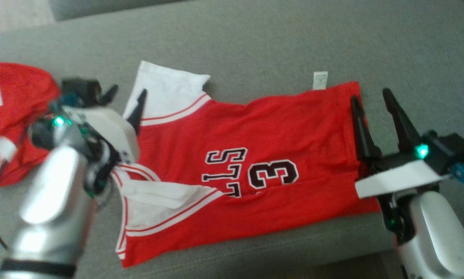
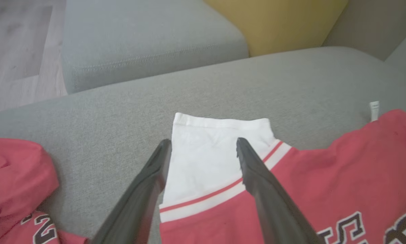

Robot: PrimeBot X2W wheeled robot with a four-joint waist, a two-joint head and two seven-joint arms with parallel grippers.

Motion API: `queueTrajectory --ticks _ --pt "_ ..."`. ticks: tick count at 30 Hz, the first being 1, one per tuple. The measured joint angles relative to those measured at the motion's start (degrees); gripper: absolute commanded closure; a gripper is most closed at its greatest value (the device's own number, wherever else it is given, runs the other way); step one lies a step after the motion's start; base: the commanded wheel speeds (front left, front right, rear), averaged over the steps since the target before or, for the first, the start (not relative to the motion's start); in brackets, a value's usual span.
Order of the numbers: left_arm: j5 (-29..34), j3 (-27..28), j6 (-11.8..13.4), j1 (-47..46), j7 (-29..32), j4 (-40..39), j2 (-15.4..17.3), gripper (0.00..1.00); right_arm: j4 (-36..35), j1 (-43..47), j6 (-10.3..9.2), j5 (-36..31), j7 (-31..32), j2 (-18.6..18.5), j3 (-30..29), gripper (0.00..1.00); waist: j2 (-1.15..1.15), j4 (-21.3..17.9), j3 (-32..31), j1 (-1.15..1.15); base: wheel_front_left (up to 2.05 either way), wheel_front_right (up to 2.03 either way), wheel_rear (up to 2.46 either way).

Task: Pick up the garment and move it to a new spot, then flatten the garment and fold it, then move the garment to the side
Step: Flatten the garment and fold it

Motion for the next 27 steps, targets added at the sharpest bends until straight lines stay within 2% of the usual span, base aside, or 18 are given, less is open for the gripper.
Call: queueTrajectory --ticks 4,10,19,27 --pt "-2.0 -0.2 -2.6 -7.1 7.5 5.6 3.1 0.0 1.0 -3.8 0.0 -0.1 0.1 -0.1 1.9 0.0 0.0 -2.4 3.0 0.0 0.0 0.0 0.0" --pt "-3.1 -2.6 -3.9 -17.0 14.4 13.1 6.6 0.0 2.5 -7.8 0.0 0.1 -0.4 0.1 3.5 0.0 0.0 -6.6 6.7 0.01 0.0 0.0 0.0" --pt "-0.1 -7.3 -4.0 -22.5 15.2 21.3 9.5 0.0 3.4 -8.9 0.0 0.6 -1.5 0.5 4.8 0.0 0.0 -10.2 10.0 0.0 0.0 0.0 0.0" --pt "1.0 -8.9 -4.2 -26.5 13.1 27.8 10.0 0.0 3.8 -9.9 0.0 1.3 -1.9 0.9 5.5 0.0 0.0 -12.2 11.8 0.0 0.0 0.0 0.0"
